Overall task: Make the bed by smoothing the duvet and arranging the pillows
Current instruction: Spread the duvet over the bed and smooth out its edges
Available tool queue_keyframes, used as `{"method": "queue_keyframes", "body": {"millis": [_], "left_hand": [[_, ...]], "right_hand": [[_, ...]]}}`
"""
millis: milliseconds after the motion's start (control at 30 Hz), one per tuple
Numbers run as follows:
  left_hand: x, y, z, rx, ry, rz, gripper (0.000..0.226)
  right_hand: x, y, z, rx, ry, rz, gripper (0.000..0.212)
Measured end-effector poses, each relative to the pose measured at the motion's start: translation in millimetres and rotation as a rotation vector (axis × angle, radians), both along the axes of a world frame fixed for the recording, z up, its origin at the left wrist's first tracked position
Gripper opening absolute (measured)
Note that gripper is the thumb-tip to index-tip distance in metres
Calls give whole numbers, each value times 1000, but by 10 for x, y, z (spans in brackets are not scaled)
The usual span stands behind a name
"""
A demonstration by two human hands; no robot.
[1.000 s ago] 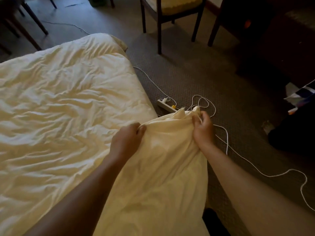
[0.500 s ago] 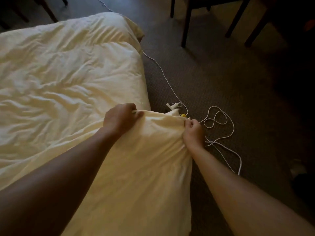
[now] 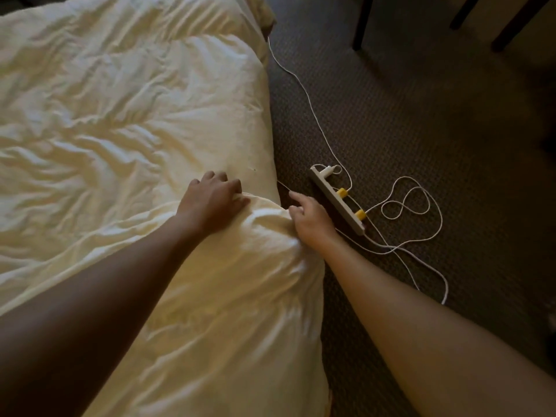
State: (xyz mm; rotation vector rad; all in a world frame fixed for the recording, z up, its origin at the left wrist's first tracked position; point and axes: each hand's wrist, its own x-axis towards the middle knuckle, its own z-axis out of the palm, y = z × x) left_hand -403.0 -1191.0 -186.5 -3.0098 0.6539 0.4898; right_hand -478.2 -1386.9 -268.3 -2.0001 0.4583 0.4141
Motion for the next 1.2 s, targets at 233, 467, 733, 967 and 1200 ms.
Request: {"method": "queue_keyframes", "body": {"millis": [233,467,733,967,1200], "left_hand": [[20,41,0,99,14,20,49],[1,227,-23,9,147,139,42],[-5,243,-25,162,245,232,43],[236,299,60,244,607,291,65],[476,460,184,-164,176,341,45]], "right_hand": [[226,-334,22,-91,92,-3,27],[431,-460,42,-261,-37,-68,22],[275,-243,-94,-421,-6,-104,18],[263,-246,-39,-346,-86,-141,17],[329,-225,-6,-315,-162,-113,15]]}}
